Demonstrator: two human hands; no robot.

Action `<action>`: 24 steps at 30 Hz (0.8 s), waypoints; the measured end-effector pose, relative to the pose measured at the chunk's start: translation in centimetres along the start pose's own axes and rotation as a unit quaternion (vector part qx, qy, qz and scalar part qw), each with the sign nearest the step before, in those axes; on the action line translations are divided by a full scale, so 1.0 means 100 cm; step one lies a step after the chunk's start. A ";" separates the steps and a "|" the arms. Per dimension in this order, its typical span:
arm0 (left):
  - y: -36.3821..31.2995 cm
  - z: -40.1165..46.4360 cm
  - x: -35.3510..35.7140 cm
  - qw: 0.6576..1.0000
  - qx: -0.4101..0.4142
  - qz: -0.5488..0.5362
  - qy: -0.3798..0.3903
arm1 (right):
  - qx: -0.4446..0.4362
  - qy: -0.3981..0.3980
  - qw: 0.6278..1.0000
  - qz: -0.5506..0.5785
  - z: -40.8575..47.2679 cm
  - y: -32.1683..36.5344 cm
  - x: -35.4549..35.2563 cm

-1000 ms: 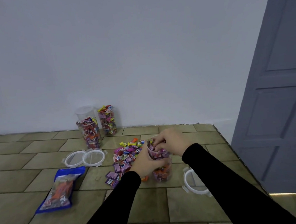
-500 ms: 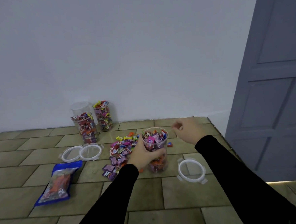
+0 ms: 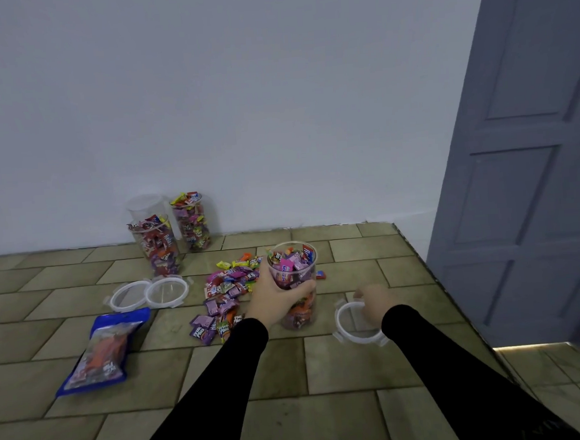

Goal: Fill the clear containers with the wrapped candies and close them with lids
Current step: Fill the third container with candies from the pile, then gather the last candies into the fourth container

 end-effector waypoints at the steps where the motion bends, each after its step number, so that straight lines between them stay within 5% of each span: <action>1: 0.000 -0.001 0.000 1.000 -0.001 0.000 -0.001 | 0.001 -0.006 1.000 0.004 -0.001 -0.001 0.000; 12: -0.006 0.000 -0.020 0.999 0.004 0.009 -0.043 | -0.031 -0.036 0.998 0.041 -0.002 0.027 -0.012; 24: -0.033 -0.004 -0.196 0.967 0.089 0.047 -0.233 | -0.145 -0.048 0.973 0.171 0.001 0.194 -0.028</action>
Point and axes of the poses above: each hand's wrist, its own z-axis towards the middle knuckle, its own x-axis out of the palm, y = z × x, the point moved 10 cm from there along z, towards the middle knuckle, and after that the axes turned 6 degrees about x, right-handed, at the moved point
